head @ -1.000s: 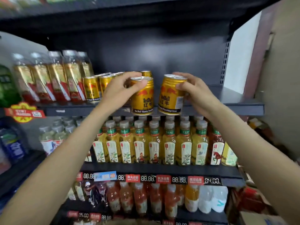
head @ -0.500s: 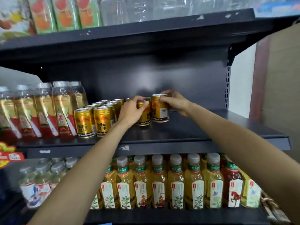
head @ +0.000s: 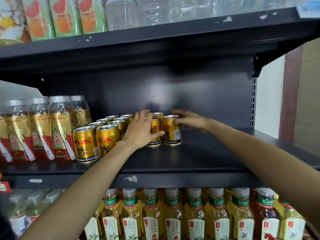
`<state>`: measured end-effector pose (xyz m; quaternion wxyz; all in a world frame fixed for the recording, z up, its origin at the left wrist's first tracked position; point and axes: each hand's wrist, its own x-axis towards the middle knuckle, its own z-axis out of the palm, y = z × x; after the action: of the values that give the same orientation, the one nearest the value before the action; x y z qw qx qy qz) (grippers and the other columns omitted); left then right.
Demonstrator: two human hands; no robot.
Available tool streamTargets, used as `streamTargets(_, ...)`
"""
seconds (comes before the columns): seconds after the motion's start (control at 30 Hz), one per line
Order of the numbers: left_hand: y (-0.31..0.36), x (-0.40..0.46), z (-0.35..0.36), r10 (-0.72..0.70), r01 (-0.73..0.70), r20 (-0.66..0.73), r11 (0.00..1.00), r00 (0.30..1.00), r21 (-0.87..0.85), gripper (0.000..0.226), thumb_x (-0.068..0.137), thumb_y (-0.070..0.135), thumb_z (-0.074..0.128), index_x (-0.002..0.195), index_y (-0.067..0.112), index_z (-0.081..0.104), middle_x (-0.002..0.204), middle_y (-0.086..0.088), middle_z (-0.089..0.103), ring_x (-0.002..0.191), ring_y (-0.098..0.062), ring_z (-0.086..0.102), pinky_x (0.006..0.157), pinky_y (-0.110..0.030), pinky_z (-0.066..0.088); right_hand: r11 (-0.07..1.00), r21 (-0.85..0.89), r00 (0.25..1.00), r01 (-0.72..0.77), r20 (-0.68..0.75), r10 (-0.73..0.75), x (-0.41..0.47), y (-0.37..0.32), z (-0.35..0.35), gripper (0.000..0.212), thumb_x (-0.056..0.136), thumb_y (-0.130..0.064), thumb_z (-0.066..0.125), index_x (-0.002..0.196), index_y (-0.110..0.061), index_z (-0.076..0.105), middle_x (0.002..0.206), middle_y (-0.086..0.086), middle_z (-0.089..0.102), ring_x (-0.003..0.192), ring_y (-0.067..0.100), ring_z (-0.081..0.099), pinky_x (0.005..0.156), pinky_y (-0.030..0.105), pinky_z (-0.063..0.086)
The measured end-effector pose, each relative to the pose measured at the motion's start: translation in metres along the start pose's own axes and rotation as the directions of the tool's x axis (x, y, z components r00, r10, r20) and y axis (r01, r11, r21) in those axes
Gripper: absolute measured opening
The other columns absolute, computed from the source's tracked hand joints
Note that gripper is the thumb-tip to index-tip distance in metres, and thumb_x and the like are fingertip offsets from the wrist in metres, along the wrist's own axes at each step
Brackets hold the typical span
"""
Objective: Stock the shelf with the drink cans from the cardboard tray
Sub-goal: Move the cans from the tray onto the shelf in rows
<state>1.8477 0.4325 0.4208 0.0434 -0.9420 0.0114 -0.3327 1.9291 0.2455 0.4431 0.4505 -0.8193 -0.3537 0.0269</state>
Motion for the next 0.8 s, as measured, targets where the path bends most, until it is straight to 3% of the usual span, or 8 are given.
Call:
streamTargets(0.07,0.002,0.0,-0.001,0.125,-0.108,-0.079,0.974,0.989,0.199,0.083,0.076,0.067,0.056,0.137,0.014,0.036,0.136,-0.009,0.041,0.122,-0.027,0.038,0.1,-0.037,0.036,0.969,-0.247,0.999,0.017,-0.031,-0.026,0.0,-0.004,-0.002,0.077,0.083,-0.039,0.065,0.146,-0.023,0.024,0.149,0.008,0.031,0.133,0.024,0.037,0.106,0.034,0.035)
streamTargets(0.13,0.001,0.004,-0.003,0.178,-0.152,-0.067,0.946,0.982,0.285,0.08,0.076,0.065,0.057,0.134,0.014,0.037,0.131,-0.008,0.046,0.119,-0.025,0.04,0.099,-0.036,0.034,0.895,-0.447,0.993,0.003,-0.106,-0.056,0.002,-0.007,0.004,0.09,0.071,-0.056,0.071,0.143,-0.024,0.027,0.144,0.01,0.032,0.13,0.028,0.039,0.105,0.039,0.038)
streamTargets(0.27,-0.004,0.004,-0.006,0.169,-0.157,-0.023,0.951,0.985,0.265,0.074,0.079,0.058,0.06,0.135,0.015,0.039,0.132,-0.006,0.045,0.124,-0.023,0.04,0.102,-0.035,0.034,0.837,-0.546,0.978,-0.019,-0.183,-0.097,0.008,-0.008,0.012,0.087,0.066,-0.052,0.077,0.133,-0.012,0.038,0.132,0.009,0.046,0.119,0.025,0.049,0.093,0.035,0.044)
streamTargets(0.47,-0.009,-0.004,-0.007,0.044,-0.044,0.004,0.982,0.999,0.186,0.072,0.081,0.044,0.067,0.137,0.013,0.034,0.137,-0.007,0.042,0.127,-0.025,0.04,0.099,-0.035,0.04,0.924,-0.382,0.988,0.018,-0.135,-0.075,0.016,-0.008,0.012,0.074,0.07,-0.031,0.08,0.132,-0.008,0.045,0.131,0.008,0.053,0.119,0.022,0.051,0.088,0.024,0.04)
streamTargets(0.67,-0.006,-0.002,-0.001,-0.103,0.09,0.029,0.953,0.994,0.289,0.055,0.081,0.013,0.068,0.126,0.008,0.037,0.126,-0.011,0.048,0.117,-0.027,0.049,0.091,-0.034,0.043,0.976,-0.216,0.983,0.034,-0.166,-0.071,0.022,-0.005,0.031,0.065,0.078,-0.017,0.074,0.134,-0.008,0.043,0.131,0.01,0.055,0.121,0.024,0.052,0.091,0.025,0.041)
streamTargets(0.8,-0.01,-0.001,0.005,-0.1,0.086,0.027,0.944,0.995,0.318,0.058,0.08,0.007,0.066,0.129,0.008,0.035,0.127,-0.012,0.047,0.119,-0.028,0.047,0.092,-0.034,0.044,0.983,-0.181,0.985,0.017,-0.164,-0.047,0.022,-0.003,0.04,0.06,0.081,-0.02,0.071,0.133,-0.008,0.043,0.131,0.011,0.055,0.12,0.025,0.053,0.095,0.03,0.044)
